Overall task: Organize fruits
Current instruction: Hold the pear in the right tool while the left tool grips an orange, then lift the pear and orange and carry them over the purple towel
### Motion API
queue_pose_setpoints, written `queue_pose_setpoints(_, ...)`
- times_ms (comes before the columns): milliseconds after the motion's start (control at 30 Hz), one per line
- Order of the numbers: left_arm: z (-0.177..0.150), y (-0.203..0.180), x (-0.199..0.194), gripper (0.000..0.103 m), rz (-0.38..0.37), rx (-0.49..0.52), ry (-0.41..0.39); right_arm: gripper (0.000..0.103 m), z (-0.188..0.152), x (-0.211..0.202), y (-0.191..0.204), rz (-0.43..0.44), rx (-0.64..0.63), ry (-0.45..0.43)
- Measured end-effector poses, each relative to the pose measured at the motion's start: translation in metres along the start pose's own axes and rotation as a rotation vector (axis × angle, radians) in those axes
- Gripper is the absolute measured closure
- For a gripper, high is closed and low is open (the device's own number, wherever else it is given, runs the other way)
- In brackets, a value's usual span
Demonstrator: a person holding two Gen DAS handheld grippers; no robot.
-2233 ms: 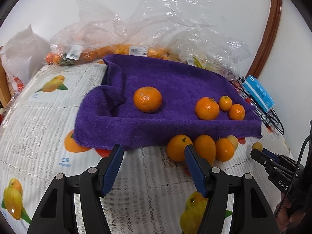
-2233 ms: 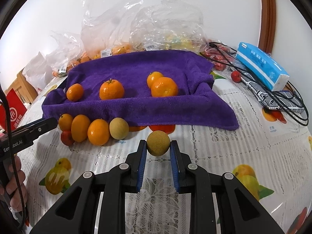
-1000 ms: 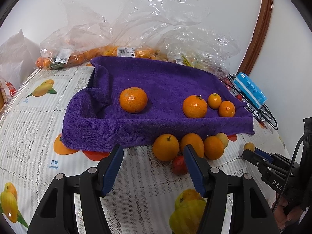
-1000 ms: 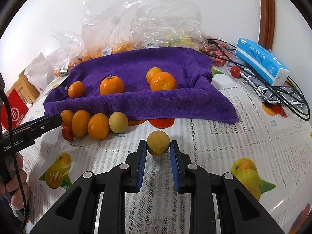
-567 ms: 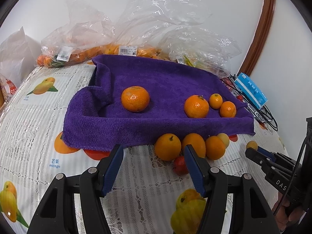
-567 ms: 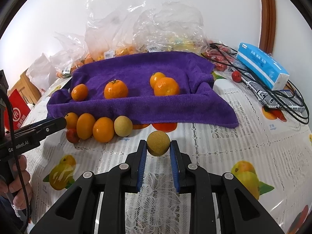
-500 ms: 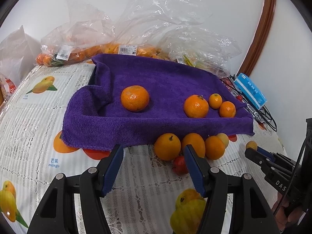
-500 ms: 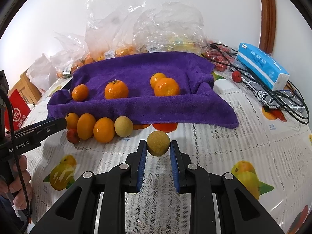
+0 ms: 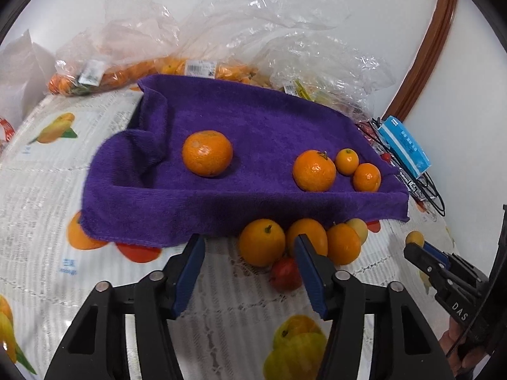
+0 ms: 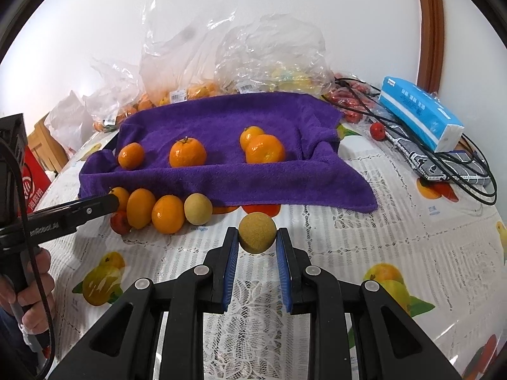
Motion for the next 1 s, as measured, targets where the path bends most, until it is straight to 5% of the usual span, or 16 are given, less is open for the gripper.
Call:
queue_pose_setpoints(233,0.0,-0.002,0.01,0.072,0.001,-0.023,0.023,0.079,0.0,0.0,-0.007,-0.001,0.008,-0.003)
queue_pose_setpoints(600,0.004,-0.003,0.015,0.072,0.042,-0.024,0.019,0.079,-0.001,0.007,-0.007,0.006,0.01,0.008)
queue_pose_setpoints(1000,0.0,0.005,-0.007,0.072,-0.015,-0.056,-0.028,0.079,-0.001,-0.002,-0.002,-0.013,-0.005,-0.002)
Point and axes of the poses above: each gripper's, at about its wrist camera, not at the fingertips, and x roughly the way its jaws point, y to its left, z to its top, the point moved 10 cm from there along x, roughly the way its jaws point, and after that the axes turned 14 degrees about y, right-handed, at the moved point
